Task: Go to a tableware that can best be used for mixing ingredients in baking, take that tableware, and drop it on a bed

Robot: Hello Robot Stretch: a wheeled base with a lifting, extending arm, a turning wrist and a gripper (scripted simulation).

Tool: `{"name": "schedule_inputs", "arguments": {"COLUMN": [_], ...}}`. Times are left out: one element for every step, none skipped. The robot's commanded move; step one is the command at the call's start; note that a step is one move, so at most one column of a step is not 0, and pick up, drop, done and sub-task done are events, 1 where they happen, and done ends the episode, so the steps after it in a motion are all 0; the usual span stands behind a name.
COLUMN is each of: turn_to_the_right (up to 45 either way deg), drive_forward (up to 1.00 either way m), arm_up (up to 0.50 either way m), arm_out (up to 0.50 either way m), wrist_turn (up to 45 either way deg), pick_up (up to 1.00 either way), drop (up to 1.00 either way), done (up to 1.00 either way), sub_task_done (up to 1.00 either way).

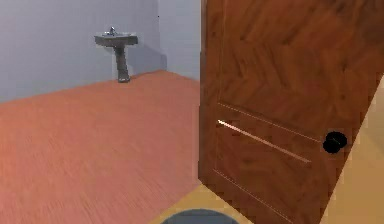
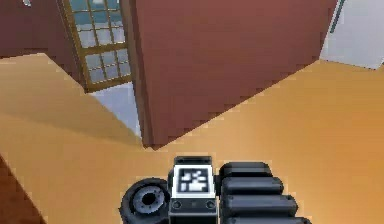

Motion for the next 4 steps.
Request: {"name": "schedule_inputs", "arguments": {"turn_to_the_right": [-30.0,0.0,-27.0,0.0], "drive_forward": [0.0,0.45,0.0,1.0], "arm_up": [0.0,0.0,0.0,0.0], "arm_out": [0.0,0.0,0.0,0.0], "wrist_turn": [0.0,0.0,0.0,0.0], "pick_up": [0.0,0.0,0.0,0.0], "drop": [0.0,0.0,0.0,0.0], "done": [0.0,0.0,0.0,0.0], "sub_task_done": [0.0,0.0,0.0,0.0]}}
